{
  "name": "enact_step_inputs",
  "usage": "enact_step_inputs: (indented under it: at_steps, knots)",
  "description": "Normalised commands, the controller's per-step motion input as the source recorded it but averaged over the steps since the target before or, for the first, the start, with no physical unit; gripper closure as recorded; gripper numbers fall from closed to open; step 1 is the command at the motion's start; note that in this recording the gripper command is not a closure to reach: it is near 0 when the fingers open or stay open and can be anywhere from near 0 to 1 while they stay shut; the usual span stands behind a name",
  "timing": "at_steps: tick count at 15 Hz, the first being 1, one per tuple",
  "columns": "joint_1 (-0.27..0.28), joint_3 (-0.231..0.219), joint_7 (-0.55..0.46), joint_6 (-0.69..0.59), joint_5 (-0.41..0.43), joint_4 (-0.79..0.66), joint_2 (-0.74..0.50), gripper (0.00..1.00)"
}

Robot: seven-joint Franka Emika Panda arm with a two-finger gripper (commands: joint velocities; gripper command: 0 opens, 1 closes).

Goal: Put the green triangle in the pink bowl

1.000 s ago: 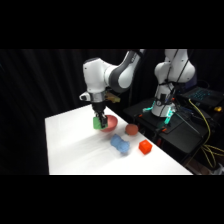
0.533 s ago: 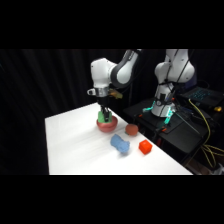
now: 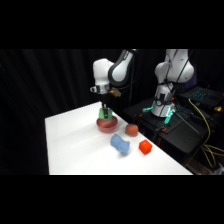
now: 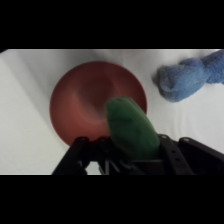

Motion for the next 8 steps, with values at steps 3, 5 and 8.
enact_step_inputs:
  at_steps: [3,5,8]
  knots:
    - [0.024,0.022,0.09,0.06,0.156,0.04,-0.04,0.0]
    - [0.031,0.024,0.07,0.07,0.134,0.05,-0.02,0.0]
    - [0.034,0.025,0.05,0.08,0.124,0.06,0.0,0.0]
